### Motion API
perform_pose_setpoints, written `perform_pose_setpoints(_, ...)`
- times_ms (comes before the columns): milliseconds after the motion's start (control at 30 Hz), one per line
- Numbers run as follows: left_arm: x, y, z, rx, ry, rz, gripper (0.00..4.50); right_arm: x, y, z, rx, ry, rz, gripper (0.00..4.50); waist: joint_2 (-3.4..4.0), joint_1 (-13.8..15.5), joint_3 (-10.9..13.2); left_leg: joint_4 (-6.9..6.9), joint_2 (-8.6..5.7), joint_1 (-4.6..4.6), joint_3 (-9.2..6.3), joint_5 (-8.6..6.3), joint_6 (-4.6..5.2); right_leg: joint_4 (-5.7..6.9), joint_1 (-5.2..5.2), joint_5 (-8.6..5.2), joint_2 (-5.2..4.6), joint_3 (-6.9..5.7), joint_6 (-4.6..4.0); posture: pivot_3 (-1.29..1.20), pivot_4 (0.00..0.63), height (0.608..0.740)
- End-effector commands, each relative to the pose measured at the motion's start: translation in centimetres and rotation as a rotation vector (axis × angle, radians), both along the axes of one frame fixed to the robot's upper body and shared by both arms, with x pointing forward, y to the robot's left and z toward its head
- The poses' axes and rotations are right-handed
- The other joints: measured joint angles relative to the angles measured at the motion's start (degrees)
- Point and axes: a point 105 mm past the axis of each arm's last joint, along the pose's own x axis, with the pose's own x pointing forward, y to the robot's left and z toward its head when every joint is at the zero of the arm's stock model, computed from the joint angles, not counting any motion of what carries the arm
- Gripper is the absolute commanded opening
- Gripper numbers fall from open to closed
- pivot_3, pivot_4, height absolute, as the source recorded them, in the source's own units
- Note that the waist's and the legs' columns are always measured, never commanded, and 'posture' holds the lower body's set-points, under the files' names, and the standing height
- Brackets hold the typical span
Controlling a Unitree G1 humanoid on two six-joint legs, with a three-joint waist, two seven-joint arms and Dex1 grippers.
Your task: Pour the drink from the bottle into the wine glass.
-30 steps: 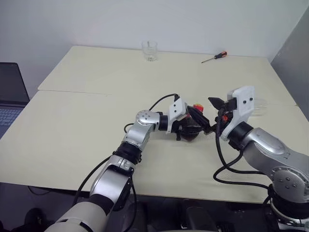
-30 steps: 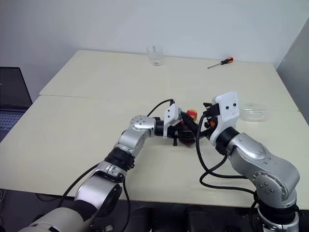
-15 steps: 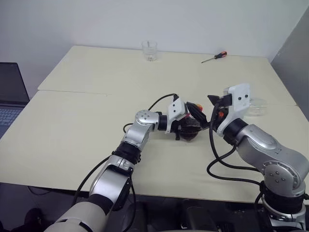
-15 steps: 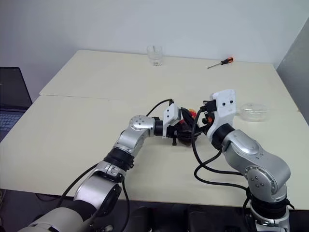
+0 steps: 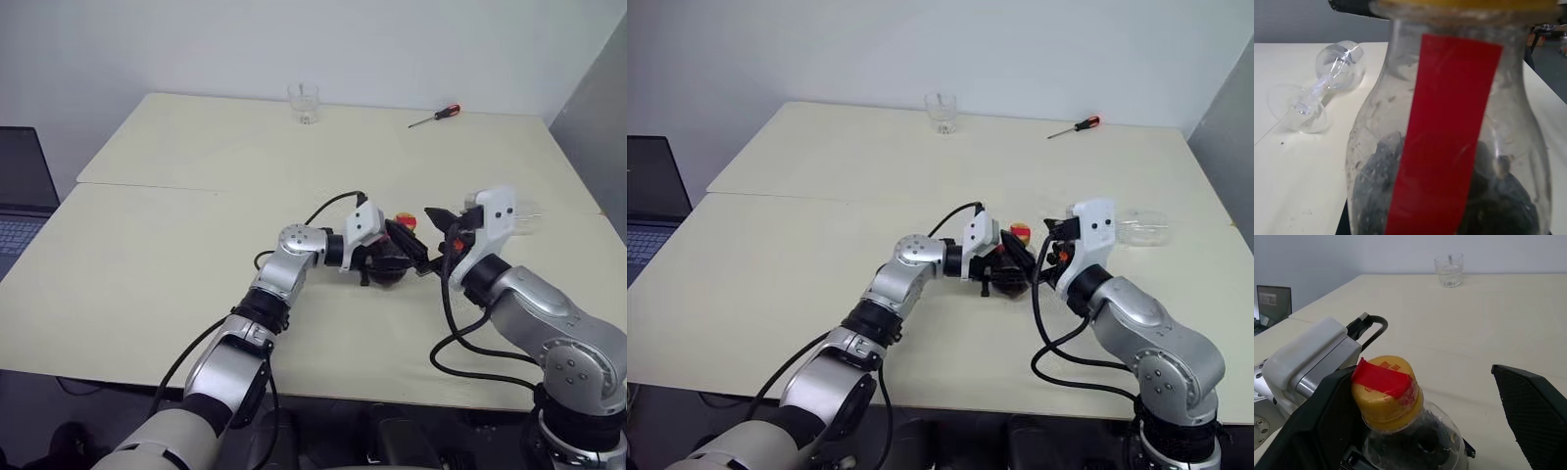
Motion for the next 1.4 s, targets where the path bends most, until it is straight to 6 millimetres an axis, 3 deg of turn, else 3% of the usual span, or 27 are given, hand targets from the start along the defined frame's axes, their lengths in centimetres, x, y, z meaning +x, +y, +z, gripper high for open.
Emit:
perform_pose_setpoints(33, 0.0, -0.1, 1.7, -0.047, -0.053, -0.008, 1.26, -0.7, -2.0, 1.8, 0.044, -0.081, -0.061, 4.5, 0.0, 0.03, 0.0, 0.0, 0.0, 0.0, 0.0, 0.0, 0.0, 0.0, 0.0, 0.0, 0.0, 0.0, 0.0, 0.0, 0.15, 0.74)
perform_pose_setpoints(533, 0.1, 0.0, 1.7, -0.04, -0.054, -0.009, 1.26, -3.4, -2.9, -0.8, 0.017, 0.016, -0.004, 4.5, 0.0, -0.02, 0.0, 0.01, -0.01, 0.02, -0.01, 0.0, 0.0, 0.0, 0.02, 0.0, 0.0, 0.0, 0.0, 0.0, 0.15, 0.74)
perform_pose_setpoints(867, 0.1, 0.0, 1.7, -0.039, -0.053, -0.007, 1.26, -3.1, -0.8, 2.4, 0.031, -0.096, 0.065, 4.5, 0.0, -0.03, 0.0, 0.01, -0.02, 0.02, -0.02, 0.0, 0.0, 0.01, 0.03, 0.0, 0.01, -0.01, 0.0, 0.0, 0.15, 0.74)
perform_pose_setpoints(1133, 0.0, -0.2, 1.7, -0.045, -0.049, -0.01, 1.26, -2.2, -0.1, 1.7, -0.012, -0.062, 0.025, 4.5, -0.01, 0.04, 0.0, 0.0, -0.02, 0.01, 0.0, 0.0, 0.0, -0.03, 0.03, 0.0, -0.01, 0.01, 0.01, 0.0, 0.15, 0.74)
perform_pose_setpoints(1400, -0.1, -0.2, 1.6, -0.045, -0.05, -0.013, 1.26, -1.5, 1.2, 2.4, 0.0, -0.078, 0.043, 4.5, 0.0, 0.01, 0.0, 0.0, -0.01, 0.01, -0.02, 0.0, 0.0, 0.0, 0.03, 0.0, 0.01, -0.02, 0.0, 0.0, 0.15, 0.74)
